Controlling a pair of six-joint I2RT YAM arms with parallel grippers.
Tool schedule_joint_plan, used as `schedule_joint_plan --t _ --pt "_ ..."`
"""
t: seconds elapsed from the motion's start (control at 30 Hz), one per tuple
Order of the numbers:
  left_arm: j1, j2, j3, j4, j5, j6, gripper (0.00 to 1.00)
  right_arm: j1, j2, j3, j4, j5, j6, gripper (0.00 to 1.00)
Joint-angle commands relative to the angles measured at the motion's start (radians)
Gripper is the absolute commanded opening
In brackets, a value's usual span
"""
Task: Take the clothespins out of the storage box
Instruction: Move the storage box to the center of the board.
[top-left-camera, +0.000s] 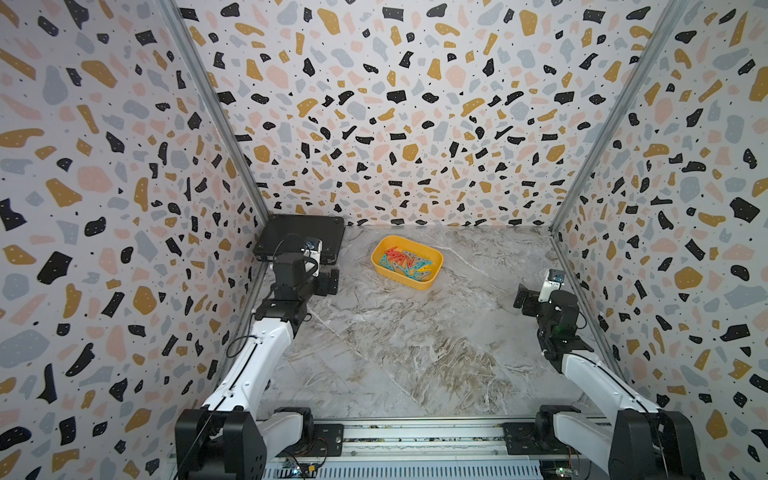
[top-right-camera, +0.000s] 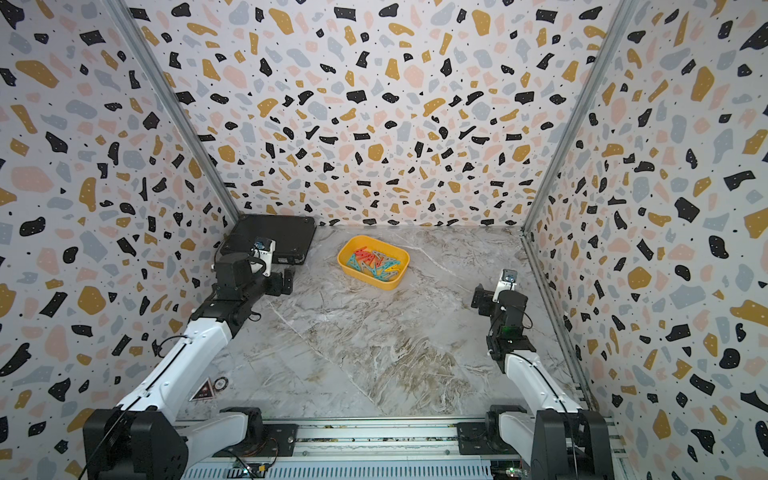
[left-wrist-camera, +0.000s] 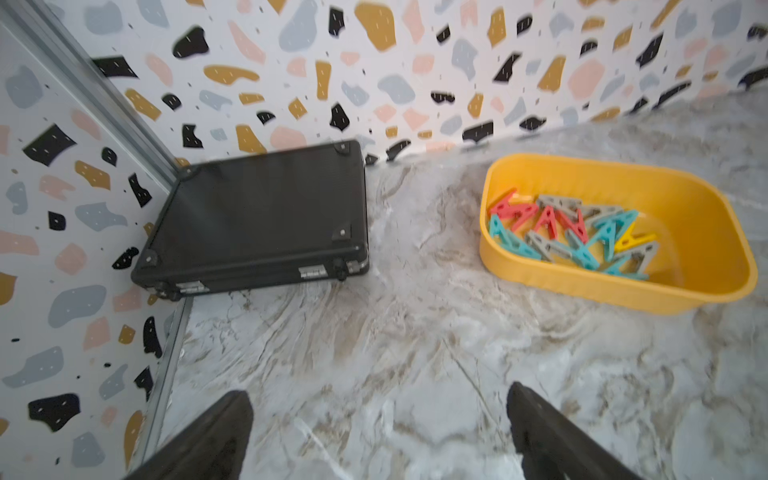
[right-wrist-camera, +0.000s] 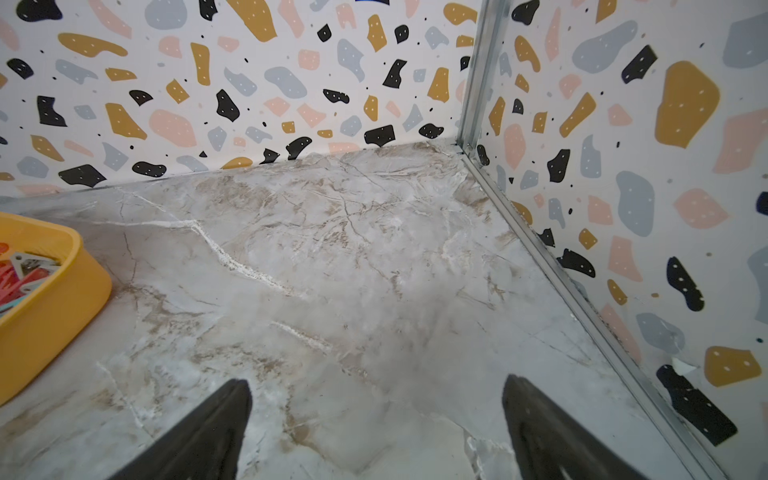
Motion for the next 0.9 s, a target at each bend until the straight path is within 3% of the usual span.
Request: schedule_joint_plan --t 0.0,0.1,0.13,0.27,0.4,0.53,0.6,0.67,0.87 --pt "0.003 0.001 0.036 -0.383 -0.017 0.1 1.0 0.006 0.028 0.12 -0.286 -0.071 0.132 0.99" --pt "0.003 -0.072 0.038 -0.446 0.013 0.12 1.0 -0.002 0.06 0.162 -0.379 -0.075 0.39 0.99" --pt "0.003 -0.093 0.04 -0.464 0.028 0.112 1.0 -0.009 0.072 0.166 -0.367 -0.125 0.411 0.99" --pt "0.003 -0.154 0.053 -0.523 0.119 0.075 1.0 -0.008 0.15 0.272 -0.442 -0.328 0.418 0.98" --pt "0.003 -0.13 0.108 -0.616 0.201 0.076 1.0 0.038 0.282 0.443 -0.648 -0.445 0.386 0.8" --pt "0.003 -0.121 0.049 -0.552 0.253 -0.018 1.0 0.133 0.414 0.58 -0.763 -0.547 0.351 0.7" --pt "0.003 -0.129 0.051 -0.574 0.309 0.015 1.0 0.173 0.453 0.612 -0.761 -0.562 0.35 0.7" --pt "0.003 -0.15 0.051 -0.56 0.245 0.002 1.0 0.218 0.486 0.661 -0.781 -0.532 0.332 0.7" --pt "0.003 -0.141 0.024 -0.54 0.224 -0.002 1.0 0.267 0.551 0.705 -0.764 -0.508 0.355 0.71"
